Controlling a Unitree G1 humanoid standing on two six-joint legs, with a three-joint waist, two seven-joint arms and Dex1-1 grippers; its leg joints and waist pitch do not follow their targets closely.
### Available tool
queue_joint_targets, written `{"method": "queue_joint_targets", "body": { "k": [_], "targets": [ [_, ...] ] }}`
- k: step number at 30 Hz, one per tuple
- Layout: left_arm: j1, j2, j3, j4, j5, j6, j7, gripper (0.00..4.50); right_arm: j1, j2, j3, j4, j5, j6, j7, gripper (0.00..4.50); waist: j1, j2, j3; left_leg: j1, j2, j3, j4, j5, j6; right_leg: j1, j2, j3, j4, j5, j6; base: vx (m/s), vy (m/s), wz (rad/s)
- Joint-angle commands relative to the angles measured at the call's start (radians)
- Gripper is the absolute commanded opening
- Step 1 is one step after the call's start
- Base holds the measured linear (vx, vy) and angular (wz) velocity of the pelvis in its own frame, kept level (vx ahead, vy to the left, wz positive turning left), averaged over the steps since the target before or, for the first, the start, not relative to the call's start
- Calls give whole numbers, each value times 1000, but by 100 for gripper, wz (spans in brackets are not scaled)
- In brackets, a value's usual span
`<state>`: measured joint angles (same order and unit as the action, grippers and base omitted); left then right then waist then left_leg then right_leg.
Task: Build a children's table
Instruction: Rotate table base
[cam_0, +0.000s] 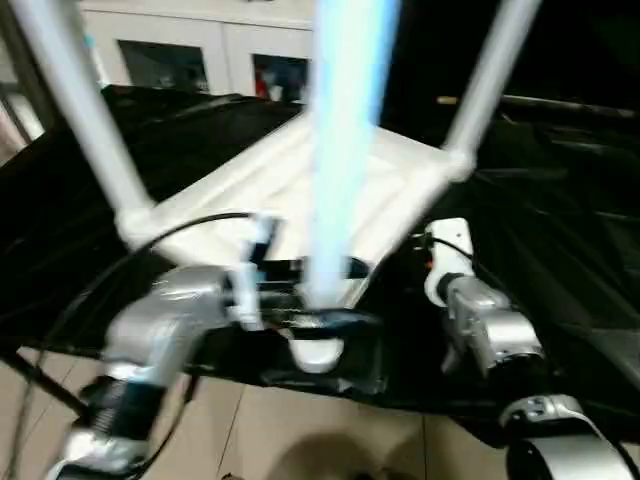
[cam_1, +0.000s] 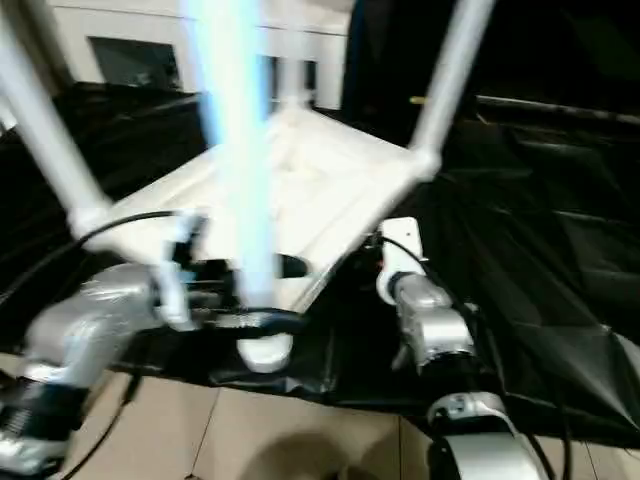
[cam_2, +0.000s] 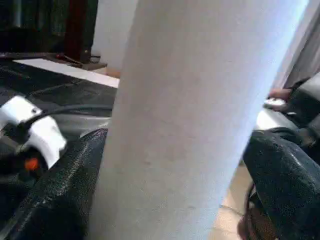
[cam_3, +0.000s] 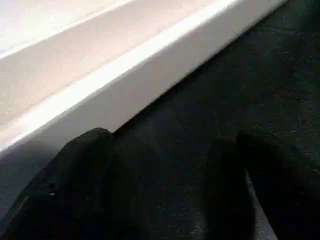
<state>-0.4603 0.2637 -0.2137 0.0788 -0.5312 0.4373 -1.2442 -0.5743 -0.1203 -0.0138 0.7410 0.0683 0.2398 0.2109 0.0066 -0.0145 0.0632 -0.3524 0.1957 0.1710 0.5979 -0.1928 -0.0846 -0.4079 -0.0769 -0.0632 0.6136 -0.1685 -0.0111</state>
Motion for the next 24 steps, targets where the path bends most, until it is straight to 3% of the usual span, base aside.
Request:
{"method": "queue_joint_targets", "body": {
  "k": [1, 3, 5, 6, 7, 9, 10, 14, 16, 17, 18, 19, 20, 24],
  "targets": [
    [-33, -39, -45, 51, 67, -67, 44, 450, -27, 26, 34, 13, -1, -21, 35, 447, 8, -4, -71, -10, 14, 2, -67, -181, 3, 61, -50, 44, -78, -290, -170, 0, 0, 0],
    [-44, -63, -55, 77, 89, -95, 60, 450, -29, 29, 34, 23, -5, -27, 36, 447, 9, 8, -72, -11, 15, 1, -66, -171, 5, 63, -51, 44, -75, -265, -181, 0, 0, 0],
    [-51, -96, -66, 104, 119, -133, 84, 450, -28, 31, 32, 31, -8, -36, 35, 447, 6, 2, -74, -10, 16, 3, -65, -170, 16, 63, -48, 43, -76, -242, -197, 0, 0, 0],
    [-54, -106, -74, 117, 137, -152, 94, 450, -27, 32, 31, 35, -11, -41, 33, 447, 8, 13, -74, -8, 17, 1, -65, -173, 14, 62, -48, 42, -75, -239, -202, 0, 0, 0],
    [-57, -115, -80, 130, 148, -167, 99, 450, -26, 32, 29, 35, -9, -42, 37, 447, 6, 7, -75, -8, 17, 2, -65, -177, 19, 63, -47, 41, -75, -225, -211, 0, 0, 0],
    [-69, -125, -89, 176, 193, -215, 142, 450, -19, 32, 31, 33, -8, -53, 58, 447, 5, 7, -74, -7, 17, 2, -66, -187, 22, 63, -45, 41, -77, -229, -213, 0, 0, 0],
    [-78, -128, -90, 200, 214, -232, 168, 450, -17, 32, 34, 32, -6, -55, 75, 447, 6, 13, -74, -7, 17, 1, -65, -199, 22, 63, -46, 40, -79, -244, -211, 0, 0, 0],
    [-105, -136, -90, 271, 275, -286, 232, 450, -15, 30, 40, 29, 1, -62, 115, 447, 4, 10, -74, -6, 17, 0, -66, -211, 24, 63, -47, 39, -84, -269, -205, 0, 0, 0],
    [-148, -163, -89, 369, 350, -367, 332, 450, -16, 24, 45, 29, -1, -75, 135, 447, 4, 22, -71, -4, 16, -1, -66, -241, 21, 62, -46, 37, -88, -302, -198, 0, 0, 0],
    [-163, -177, -86, 399, 367, -390, 364, 450, -18, 22, 46, 27, -3, -80, 138, 447, 4, 22, -71, -2, 15, -1, -66, -251, 20, 60, -45, 37, -92, -315, -194, 0, 0, 0],
    [-165, -179, -85, 403, 369, -393, 371, 450, -18, 20, 46, 25, -4, -80, 137, 447, 4, 19, -71, -3, 15, -2, -66, -256, 20, 61, -46, 36, -93, -325, -191, 0, 0, 0],
    [-178, -194, -75, 428, 380, -414, 411, 450, -17, 11, 43, 11, -5, -82, 134, 447, 5, 23, -73, -8, 13, -4, -66, -250, 20, 66, -47, 35, -90, -332, -186, 0, 0, 0],
    [-183, -200, -70, 441, 383, -427, 422, 450, -17, 8, 39, 5, -6, -81, 134, 447, 5, 16, -73, -9, 13, -3, -65, -245, 26, 65, -47, 34, -94, -338, -183, 0, 0, 0],
    [-211, -223, -15, 474, 348, -483, 430, 450, 20, -44, 28, -97, 2, -60, 173, 447, 12, 19, -76, -4, 12, 1, -60, -224, 43, 62, -46, 35, -96, -326, -190, 0, 0, 0]
  ]
}}
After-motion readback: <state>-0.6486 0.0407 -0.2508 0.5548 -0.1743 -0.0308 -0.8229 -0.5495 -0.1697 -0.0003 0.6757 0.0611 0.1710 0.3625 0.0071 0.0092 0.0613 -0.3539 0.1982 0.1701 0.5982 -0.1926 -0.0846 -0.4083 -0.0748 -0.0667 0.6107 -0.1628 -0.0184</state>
